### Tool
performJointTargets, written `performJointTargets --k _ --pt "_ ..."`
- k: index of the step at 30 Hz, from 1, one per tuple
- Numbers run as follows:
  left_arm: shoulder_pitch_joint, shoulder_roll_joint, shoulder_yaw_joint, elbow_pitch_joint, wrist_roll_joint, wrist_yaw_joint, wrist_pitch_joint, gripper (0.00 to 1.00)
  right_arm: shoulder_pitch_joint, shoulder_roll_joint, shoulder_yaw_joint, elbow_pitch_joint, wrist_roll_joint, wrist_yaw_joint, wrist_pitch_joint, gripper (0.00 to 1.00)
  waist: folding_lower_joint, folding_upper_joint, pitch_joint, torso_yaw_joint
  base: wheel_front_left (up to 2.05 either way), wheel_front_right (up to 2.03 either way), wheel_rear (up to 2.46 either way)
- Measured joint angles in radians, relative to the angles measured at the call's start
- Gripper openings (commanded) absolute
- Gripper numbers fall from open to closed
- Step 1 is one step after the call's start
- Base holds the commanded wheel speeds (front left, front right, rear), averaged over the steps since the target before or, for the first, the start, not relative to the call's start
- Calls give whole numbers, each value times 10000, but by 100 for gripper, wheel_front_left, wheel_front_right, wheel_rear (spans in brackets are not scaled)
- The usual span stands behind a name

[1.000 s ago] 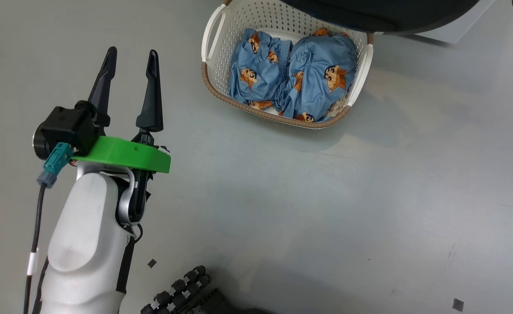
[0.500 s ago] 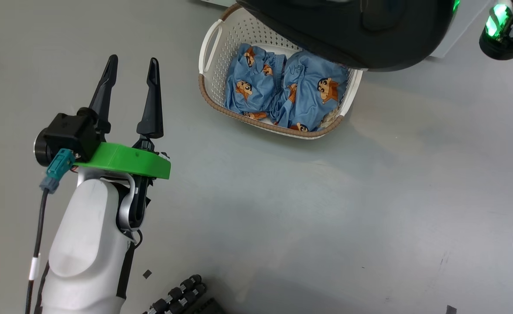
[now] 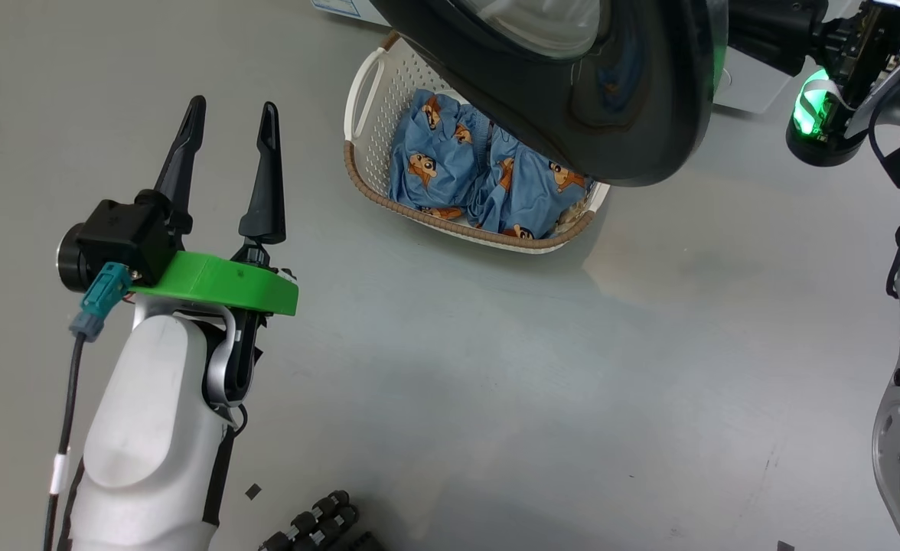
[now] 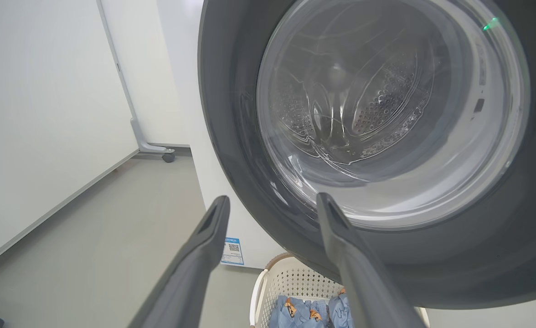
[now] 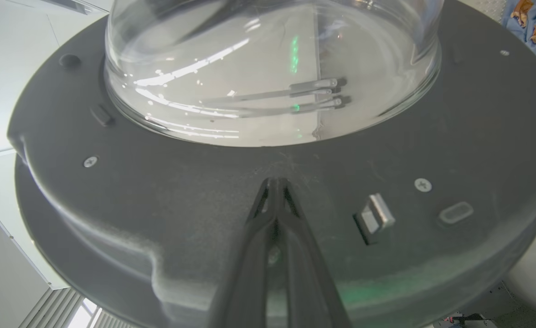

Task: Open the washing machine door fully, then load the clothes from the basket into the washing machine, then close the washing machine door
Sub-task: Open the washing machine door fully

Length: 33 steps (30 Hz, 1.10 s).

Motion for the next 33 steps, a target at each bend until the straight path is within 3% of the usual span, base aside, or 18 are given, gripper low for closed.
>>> performJointTargets --k 24,33 --pt "172 -2 -249 -92 -4 0 2 100 1592 566 1248 -750 888 0 487 0 0 0 -100 269 0 0 0" --pt "167 -10 -332 -96 -19 0 2 100 2152 533 2410 -1028 2337 0 -144 0 0 0 -63 480 0 0 0"
